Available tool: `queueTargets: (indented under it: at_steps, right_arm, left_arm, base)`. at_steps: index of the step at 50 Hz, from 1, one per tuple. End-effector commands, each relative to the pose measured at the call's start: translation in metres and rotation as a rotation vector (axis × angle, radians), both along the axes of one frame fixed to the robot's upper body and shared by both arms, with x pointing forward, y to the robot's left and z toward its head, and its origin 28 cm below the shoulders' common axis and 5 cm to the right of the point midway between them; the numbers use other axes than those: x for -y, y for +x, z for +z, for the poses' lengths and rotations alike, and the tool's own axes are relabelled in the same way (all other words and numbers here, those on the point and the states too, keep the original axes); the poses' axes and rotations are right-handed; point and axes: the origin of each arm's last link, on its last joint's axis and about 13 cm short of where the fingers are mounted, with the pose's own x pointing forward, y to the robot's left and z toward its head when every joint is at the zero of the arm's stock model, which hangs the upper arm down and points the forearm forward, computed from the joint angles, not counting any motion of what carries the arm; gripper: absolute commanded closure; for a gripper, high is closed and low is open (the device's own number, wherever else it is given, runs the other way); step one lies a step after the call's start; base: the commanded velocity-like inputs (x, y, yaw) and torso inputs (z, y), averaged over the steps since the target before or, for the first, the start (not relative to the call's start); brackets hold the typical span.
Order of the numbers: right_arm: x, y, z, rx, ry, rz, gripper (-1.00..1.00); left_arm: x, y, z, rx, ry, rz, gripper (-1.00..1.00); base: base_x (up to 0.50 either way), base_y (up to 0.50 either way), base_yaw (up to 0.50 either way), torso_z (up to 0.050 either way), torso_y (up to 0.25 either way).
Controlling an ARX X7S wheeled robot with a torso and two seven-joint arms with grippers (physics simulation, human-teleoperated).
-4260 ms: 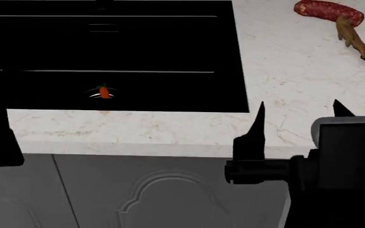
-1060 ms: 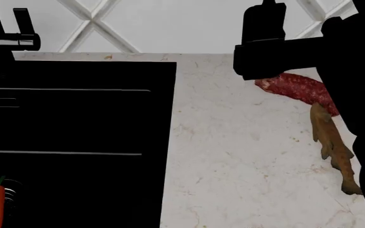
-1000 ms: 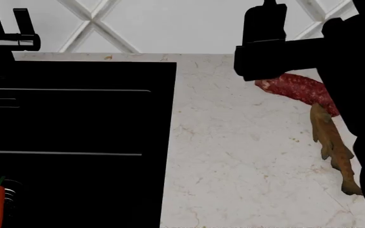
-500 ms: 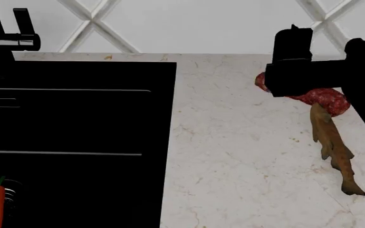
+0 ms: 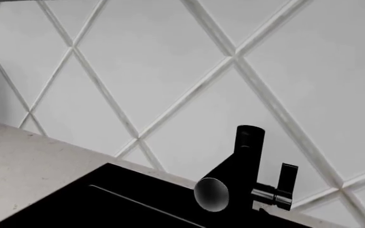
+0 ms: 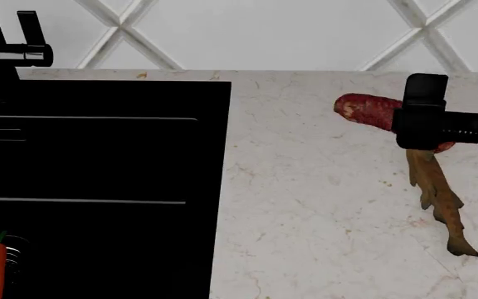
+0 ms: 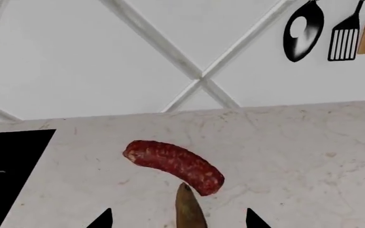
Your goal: Pick the fish from the counter and place it in the sink
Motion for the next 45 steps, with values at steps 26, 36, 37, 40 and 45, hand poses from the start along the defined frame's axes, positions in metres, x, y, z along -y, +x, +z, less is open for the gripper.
queueTargets:
  at_steps: [26, 36, 37, 40, 45]
  right_arm:
    - [0.002, 0.05, -0.058, -0.189, -0.025, -0.039, -1.0]
    - [0.011, 0.05, -0.075, -0.244, -0.04, -0.053, -1.0]
    - [0.011, 0.05, -0.076, -0.245, -0.038, -0.055, -1.0]
    - [0.011, 0.05, -0.081, -0.255, -0.032, -0.056, -1.0]
    - [0.01, 0.05, -0.09, -0.279, -0.03, -0.052, -1.0]
  left_arm:
    - [-0.004, 0.006, -0.009, -0.022, -0.031, 0.01, -1.0]
    - [-0.003, 0.006, -0.01, -0.026, -0.028, 0.01, -1.0]
    - [-0.003, 0.007, -0.01, -0.026, -0.028, 0.01, -1.0]
    - [-0.002, 0.008, -0.01, -0.028, -0.028, 0.006, -1.0]
    - [-0.002, 0.008, -0.011, -0.027, -0.026, 0.005, -1.0]
  base:
    - [0.0, 0.0, 0.0, 0.0, 0.0]
    - [0.0, 0.0, 0.0, 0.0, 0.0]
    - [0.0, 0.0, 0.0, 0.0, 0.0]
    - [0.0, 0.0, 0.0, 0.0, 0.0]
    - [0.0, 0.0, 0.0, 0.0, 0.0]
